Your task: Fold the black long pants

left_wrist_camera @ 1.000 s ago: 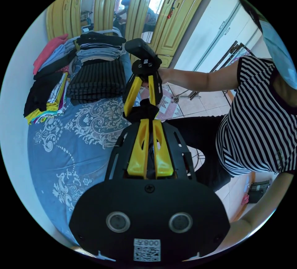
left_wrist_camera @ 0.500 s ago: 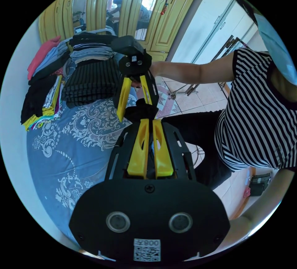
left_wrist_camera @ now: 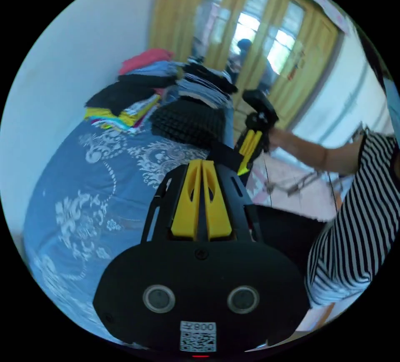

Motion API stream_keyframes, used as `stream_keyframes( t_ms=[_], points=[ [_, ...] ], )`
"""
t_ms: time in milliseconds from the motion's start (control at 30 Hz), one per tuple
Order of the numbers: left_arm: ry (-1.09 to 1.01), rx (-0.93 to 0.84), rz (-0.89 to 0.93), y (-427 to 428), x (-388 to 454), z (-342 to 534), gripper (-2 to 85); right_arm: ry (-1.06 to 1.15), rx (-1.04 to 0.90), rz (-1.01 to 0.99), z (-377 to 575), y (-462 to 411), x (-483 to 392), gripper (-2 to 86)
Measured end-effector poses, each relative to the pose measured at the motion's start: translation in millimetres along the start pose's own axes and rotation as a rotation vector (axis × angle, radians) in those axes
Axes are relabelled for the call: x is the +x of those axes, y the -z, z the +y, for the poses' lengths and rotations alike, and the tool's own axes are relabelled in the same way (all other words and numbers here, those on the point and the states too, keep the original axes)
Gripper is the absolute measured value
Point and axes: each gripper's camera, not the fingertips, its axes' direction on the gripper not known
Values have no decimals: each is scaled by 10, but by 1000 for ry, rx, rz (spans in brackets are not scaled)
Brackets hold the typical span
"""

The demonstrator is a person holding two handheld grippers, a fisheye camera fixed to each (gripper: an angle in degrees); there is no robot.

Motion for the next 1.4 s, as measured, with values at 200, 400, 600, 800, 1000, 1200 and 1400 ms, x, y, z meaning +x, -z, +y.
stream_keyframes(
  t_ms=[200, 400, 600, 800, 1000, 1200, 1400],
  points=[
    [382, -284, 36, -399, -201, 1378, 1, -126, 88, -89, -171, 41, 134, 18],
    [411, -209, 18, -81, -201, 1851, 2, -173, 75, -81, -499, 47, 94, 17],
    [430, -194, -4, 257, -470, 2116, 2, -209, 82, -113, -785, -64, -7, 18],
    [571, -245, -183, 538, -1058, 2418, 1, -208, 119, -164, -1022, -172, -241, 20],
    [585, -210, -205, 948, -1295, 2737, 1, -209, 127, -191, -1328, -368, -504, 22],
    [602, -63, -108, 1725, -1157, 3273, 1, -183, 149, -190, -1775, -683, -906, 24],
    [667, 63, 96, 2460, -1098, 4047, 2, -158, 115, -255, -2400, -1317, -1356, 25]
  ],
)
